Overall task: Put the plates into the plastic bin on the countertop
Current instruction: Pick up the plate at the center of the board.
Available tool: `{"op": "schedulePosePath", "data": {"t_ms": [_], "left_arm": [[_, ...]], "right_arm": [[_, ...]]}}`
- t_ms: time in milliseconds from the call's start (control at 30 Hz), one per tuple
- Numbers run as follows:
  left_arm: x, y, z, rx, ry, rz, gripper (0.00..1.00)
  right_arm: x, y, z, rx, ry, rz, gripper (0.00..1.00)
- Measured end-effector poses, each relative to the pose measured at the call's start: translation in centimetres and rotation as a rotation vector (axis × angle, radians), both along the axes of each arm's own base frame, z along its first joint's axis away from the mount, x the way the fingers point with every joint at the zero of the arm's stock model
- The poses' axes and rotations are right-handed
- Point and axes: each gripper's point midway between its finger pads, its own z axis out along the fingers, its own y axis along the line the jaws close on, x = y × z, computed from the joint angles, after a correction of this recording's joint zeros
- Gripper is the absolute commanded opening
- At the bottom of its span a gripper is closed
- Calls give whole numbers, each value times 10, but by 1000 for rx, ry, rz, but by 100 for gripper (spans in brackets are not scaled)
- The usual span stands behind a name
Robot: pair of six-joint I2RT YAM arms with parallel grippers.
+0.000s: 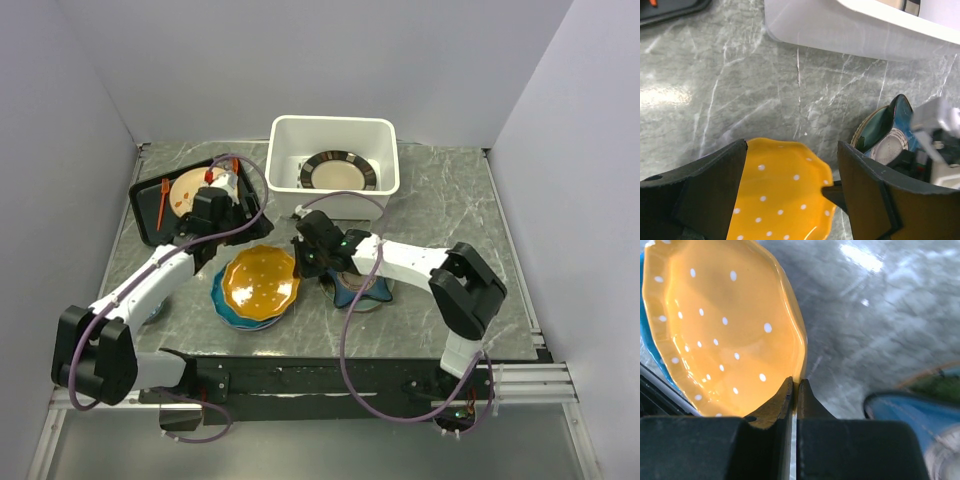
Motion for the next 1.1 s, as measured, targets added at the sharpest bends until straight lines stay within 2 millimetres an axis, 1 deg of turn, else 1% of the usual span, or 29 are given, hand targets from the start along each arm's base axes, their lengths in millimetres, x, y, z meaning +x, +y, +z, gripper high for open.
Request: {"op": "schedulePosePath", "data": {"t_ms": [133,233,333,533,633,767,900,1033,1100], "left_arm": [[-1,-2,-4,-11,4,-6,78],[0,-2,-3,-13,-2,-5,79],[1,-2,4,-17,-22,-2,79],[-1,2,23,-26,-77,13,79],[-1,5,25,-21,-85,23,79],[-6,14,25,10,-78,52,81],[-13,25,35,30,-98,88,83],[-18,32,43,42,-117,107,85],[-20,35,41,53,-107,113,84]], "right_arm": [[-2,-16,6,6,1,-25,0],[-1,-23,14,16,-6,-40,0],[1,-28,21,31,-12,-58,0],[3,-32,33,57,-28,-74,0],[4,-33,36,62,-33,-75,0],[4,-33,36,65,-29,-73,0],[6,-36,36,72,-21,-73,0],[12,-41,38,92,-4,-79,0],[17,-46,39,104,6,-87,0]]}}
